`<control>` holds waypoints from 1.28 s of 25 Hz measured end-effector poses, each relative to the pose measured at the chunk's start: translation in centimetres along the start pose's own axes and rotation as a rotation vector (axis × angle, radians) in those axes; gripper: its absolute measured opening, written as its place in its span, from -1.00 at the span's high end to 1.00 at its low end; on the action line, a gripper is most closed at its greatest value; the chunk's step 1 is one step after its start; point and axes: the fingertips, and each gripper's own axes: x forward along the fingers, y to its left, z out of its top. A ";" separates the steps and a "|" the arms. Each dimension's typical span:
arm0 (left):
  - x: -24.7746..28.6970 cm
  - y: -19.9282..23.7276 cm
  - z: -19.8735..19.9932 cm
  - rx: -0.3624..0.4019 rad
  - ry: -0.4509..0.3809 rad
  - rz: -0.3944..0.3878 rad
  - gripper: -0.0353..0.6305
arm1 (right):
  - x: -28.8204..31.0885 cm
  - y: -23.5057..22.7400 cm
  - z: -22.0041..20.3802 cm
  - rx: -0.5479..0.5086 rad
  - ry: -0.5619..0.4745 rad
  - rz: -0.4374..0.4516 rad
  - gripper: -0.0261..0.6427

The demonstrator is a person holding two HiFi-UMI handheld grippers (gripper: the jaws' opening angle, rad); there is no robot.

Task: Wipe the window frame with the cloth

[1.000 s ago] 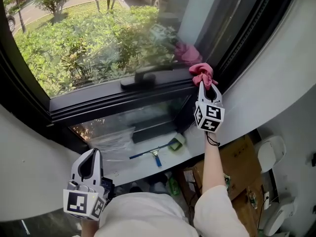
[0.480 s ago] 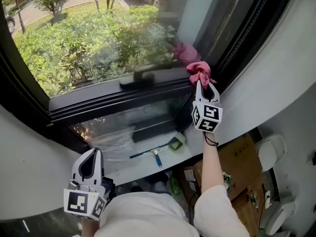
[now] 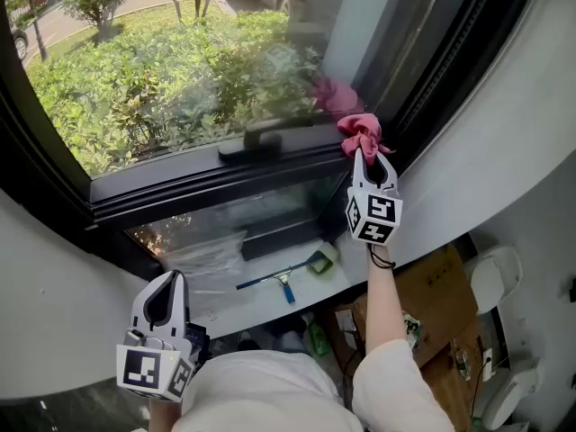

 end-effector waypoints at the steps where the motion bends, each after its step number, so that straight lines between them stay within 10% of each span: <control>1: 0.0 0.1 0.0 -0.001 -0.001 0.001 0.87 | 0.0 0.1 0.0 0.000 -0.001 0.001 0.69; 32: -0.6 0.2 0.0 -0.009 -0.006 0.009 0.87 | -0.7 2.9 0.8 -0.005 -0.034 0.034 0.69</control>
